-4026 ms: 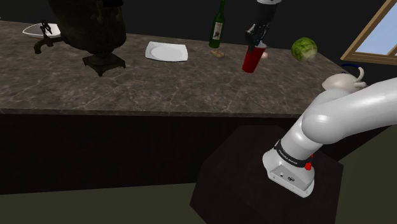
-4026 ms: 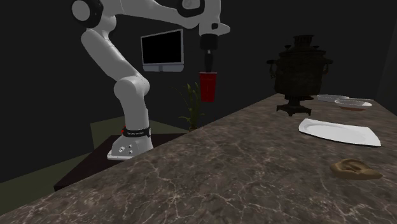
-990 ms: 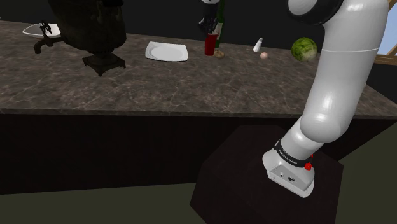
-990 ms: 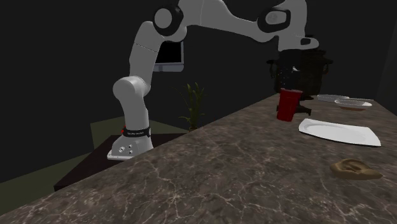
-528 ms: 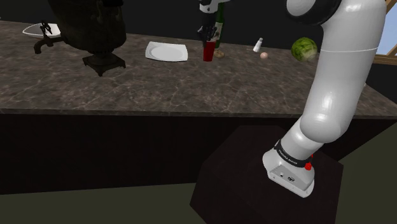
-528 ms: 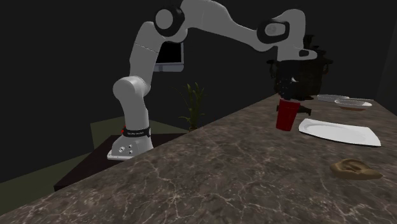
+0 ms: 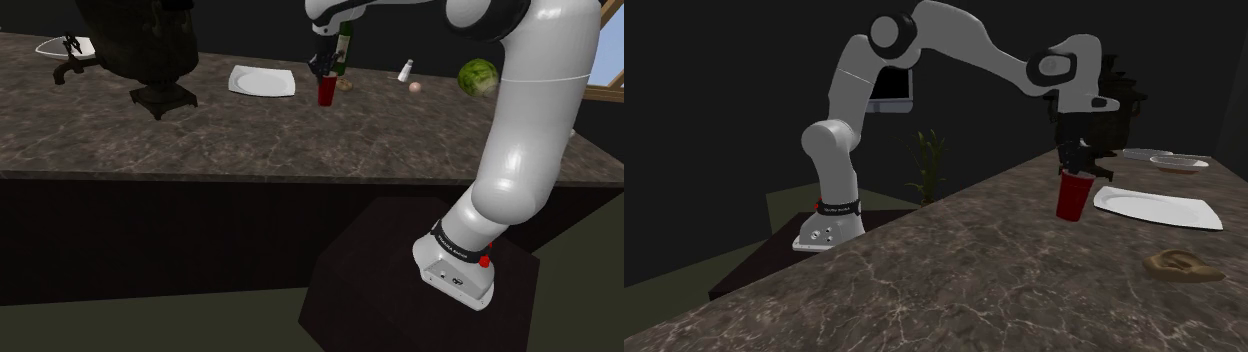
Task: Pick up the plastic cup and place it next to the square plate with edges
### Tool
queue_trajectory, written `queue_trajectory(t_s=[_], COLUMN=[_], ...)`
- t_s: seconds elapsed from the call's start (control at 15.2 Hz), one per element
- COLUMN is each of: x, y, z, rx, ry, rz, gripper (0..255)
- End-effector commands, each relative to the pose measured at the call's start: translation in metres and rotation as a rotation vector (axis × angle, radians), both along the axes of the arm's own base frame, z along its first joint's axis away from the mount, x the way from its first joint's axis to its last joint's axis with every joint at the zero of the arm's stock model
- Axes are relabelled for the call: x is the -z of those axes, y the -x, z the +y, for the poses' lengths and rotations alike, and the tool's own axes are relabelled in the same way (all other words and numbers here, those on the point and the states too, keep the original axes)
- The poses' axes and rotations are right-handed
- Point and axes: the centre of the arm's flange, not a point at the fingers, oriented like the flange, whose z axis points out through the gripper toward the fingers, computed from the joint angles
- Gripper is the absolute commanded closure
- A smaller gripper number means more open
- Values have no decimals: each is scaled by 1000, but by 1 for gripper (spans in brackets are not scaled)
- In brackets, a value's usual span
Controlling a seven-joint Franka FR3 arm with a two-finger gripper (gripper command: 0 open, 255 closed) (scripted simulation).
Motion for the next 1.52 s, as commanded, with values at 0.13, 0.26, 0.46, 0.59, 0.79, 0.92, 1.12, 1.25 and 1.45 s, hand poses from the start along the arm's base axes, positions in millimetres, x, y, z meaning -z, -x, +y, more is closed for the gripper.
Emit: queue_trajectory(t_s=[0.13, 0.26, 0.46, 0.59, 0.79, 0.92, 1.12, 1.25, 1.45], x=[11, 11, 11, 11, 11, -2, -39, -39, -39], y=[1, 1, 1, 1, 1, 1, -1, 0, -1], z=[0, 0, 0, 0, 0, 2, 6, 6, 6], rx=[0, 0, 0, 0, 0, 0, 0, 0, 0], ry=[0, 0, 0, 0, 0, 0, 0, 0, 0], rz=[-1, -1, -1, -1, -1, -1, -1, -1, -1], gripper=[255, 255, 255, 0, 0, 0, 0, 0, 0])
